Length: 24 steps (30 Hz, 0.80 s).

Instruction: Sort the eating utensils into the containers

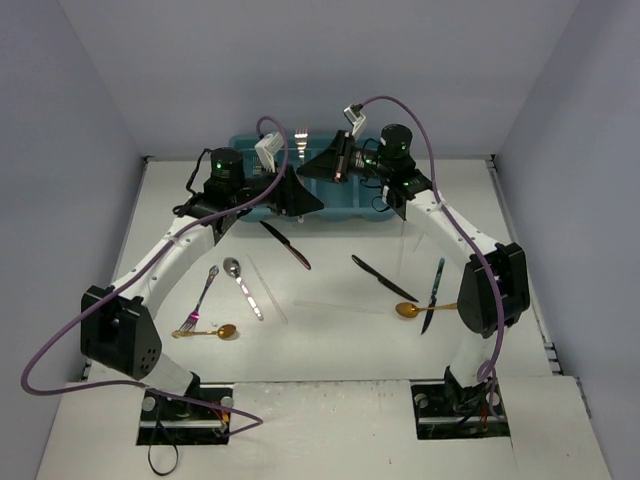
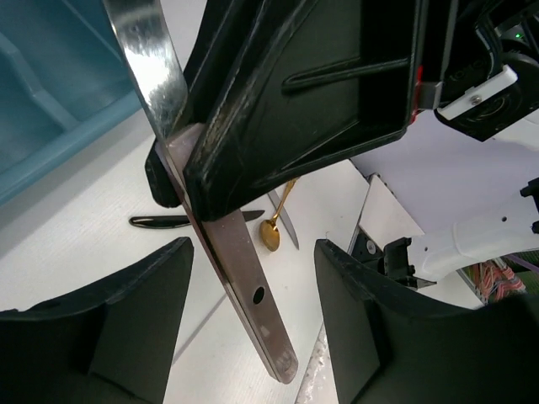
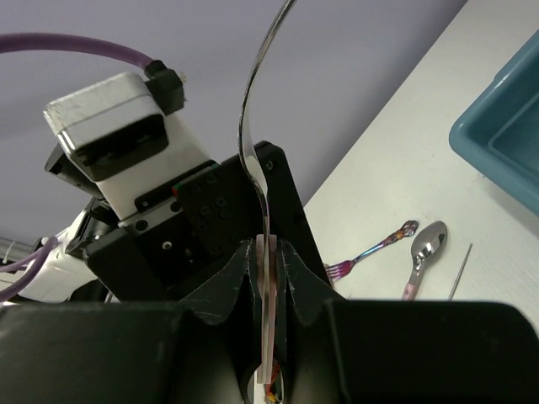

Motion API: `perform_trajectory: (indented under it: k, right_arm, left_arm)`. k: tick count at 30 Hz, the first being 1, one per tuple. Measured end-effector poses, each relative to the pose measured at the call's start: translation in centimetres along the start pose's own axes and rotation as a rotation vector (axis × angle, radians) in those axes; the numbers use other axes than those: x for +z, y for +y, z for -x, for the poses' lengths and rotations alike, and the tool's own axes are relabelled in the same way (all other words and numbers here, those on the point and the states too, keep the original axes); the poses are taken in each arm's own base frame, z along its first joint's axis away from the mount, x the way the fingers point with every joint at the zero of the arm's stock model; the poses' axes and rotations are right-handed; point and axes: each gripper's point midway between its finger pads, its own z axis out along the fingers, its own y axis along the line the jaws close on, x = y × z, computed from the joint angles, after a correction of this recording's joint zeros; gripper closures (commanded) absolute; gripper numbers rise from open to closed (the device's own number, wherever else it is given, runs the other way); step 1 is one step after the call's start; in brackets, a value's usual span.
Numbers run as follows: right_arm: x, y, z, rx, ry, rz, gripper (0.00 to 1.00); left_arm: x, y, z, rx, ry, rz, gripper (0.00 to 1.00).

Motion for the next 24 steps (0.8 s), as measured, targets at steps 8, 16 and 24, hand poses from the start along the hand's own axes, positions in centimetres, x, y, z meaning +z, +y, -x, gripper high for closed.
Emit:
perform_trajectory:
  k: [8, 16, 24]
  right_arm:
    - [-0.1, 0.0, -0.3, 0.005, 0.008, 0.011, 1.0]
    - [-0.1, 0.3, -0.4, -0.002, 0.01, 0.03, 0.23]
    - [-2.1, -0.8, 1.7, 0.002, -0.028, 0.012, 0.15]
  left_arm:
    - [-1.5, 0.0, 1.9, -0.007, -0.063, 0.011, 0.8]
    - [-2.2, 0.5, 2.3, -0.056, -0.09, 0.017, 1.0]
    - [-3.5, 3.9, 3.2, -0.083, -0.112, 0.15, 1.0]
